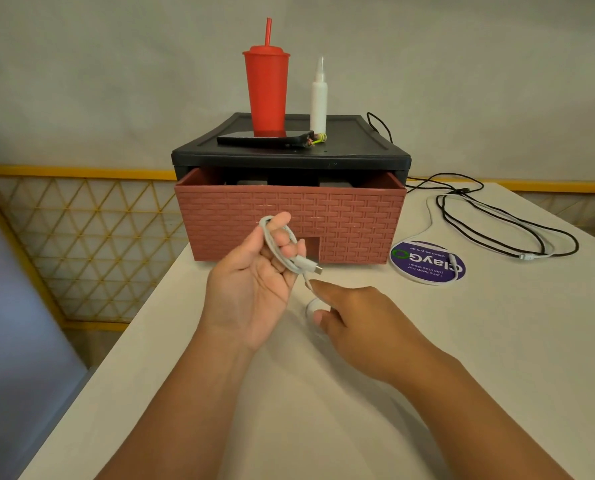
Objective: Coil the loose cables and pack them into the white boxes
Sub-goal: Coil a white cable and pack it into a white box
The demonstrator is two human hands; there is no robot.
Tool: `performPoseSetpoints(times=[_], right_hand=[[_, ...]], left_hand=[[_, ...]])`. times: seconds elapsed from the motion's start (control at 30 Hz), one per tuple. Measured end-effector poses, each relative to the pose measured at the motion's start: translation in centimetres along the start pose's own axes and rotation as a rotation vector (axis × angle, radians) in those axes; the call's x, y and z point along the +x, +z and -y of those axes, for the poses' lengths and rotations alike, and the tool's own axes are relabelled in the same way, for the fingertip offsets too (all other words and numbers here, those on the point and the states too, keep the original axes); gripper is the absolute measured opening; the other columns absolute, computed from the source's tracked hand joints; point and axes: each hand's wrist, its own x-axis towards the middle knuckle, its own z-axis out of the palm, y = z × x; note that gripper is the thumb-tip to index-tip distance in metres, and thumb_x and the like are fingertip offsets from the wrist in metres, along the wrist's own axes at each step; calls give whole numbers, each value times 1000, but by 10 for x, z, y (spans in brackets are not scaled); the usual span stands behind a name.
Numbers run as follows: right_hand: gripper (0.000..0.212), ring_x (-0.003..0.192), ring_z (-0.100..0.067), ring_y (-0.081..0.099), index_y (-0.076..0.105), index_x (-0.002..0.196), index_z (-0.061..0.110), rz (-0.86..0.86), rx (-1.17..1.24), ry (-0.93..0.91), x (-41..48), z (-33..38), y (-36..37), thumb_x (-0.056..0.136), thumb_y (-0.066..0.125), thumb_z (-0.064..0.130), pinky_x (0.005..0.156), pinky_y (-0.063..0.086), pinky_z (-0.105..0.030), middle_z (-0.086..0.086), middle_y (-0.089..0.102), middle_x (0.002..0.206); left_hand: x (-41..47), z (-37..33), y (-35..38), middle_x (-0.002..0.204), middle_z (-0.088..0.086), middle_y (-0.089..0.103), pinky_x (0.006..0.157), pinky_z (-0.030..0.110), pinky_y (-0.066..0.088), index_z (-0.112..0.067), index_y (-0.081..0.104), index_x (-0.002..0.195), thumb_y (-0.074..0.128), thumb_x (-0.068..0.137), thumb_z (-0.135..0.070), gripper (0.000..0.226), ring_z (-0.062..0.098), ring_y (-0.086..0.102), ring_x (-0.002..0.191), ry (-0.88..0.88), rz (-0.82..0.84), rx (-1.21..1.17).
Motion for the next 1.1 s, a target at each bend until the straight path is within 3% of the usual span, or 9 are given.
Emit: performPoseSetpoints(times=[0.17,0.37,0.43,0.53,0.63,0.73,0.8,0.97,1.1], right_hand=[[24,61,-11,46,53,117,25,66,188,-8,0,4,-5,92,50,23,56,35,-19,6,47,62],[26,38,0,45,57,114,30,131,465,73,-3,9,-19,93,50,16,50,33,-16,6,50,53],[18,37,-3,41,61,93,29,137,542,121,-4,9,-22,94,49,15,46,36,-19,5,50,51],[17,35,-5,37,64,82,12,74,584,209,-4,7,-27,93,53,18,41,33,-17,3,48,50],[21,33,0,36,64,69,16,-50,621,243,-3,3,-33,89,57,15,39,31,-12,9,48,42],[21,33,2,39,64,67,15,-169,691,230,-2,0,-39,85,61,6,39,30,-8,11,49,42],[19,34,1,39,65,67,13,-241,779,228,-3,-1,-44,83,62,2,38,29,-9,7,51,48],[12,32,0,39,64,72,9,-255,860,213,-7,-4,-51,81,65,1,36,27,-12,0,54,53],[8,41,2,45,66,75,13,-270,706,187,-5,-15,-48,78,71,8,41,33,-7,4,56,57]], left_hand=[[-6,11,5,68,0,67,70,21,54,-7,46,124,33,97,-10,31,9,64,66,159,33,351],[-6,25,-3,81,-16,67,79,17,49,-48,28,124,38,91,-25,41,0,62,83,449,131,1123],[-7,29,-7,82,-20,64,78,19,51,-48,24,129,37,92,-27,44,0,61,84,509,199,1363],[-7,25,-12,87,-18,62,74,23,52,-31,39,134,34,94,-32,40,4,61,79,574,208,1639],[-7,20,-17,88,-5,64,71,38,51,-23,41,128,32,94,-36,38,15,61,80,524,202,1751],[-7,19,-18,68,-9,51,58,31,40,-34,43,87,41,94,-39,9,5,48,61,432,266,1762],[-7,19,-19,60,-10,40,53,28,34,-31,38,76,47,87,-48,22,7,39,55,382,275,1778],[-5,20,-18,64,-4,52,62,38,46,-18,52,83,44,81,-54,37,16,49,62,322,277,1842],[-4,20,-21,53,-10,38,54,30,31,-16,46,63,46,82,-50,39,8,36,52,192,289,1663]])
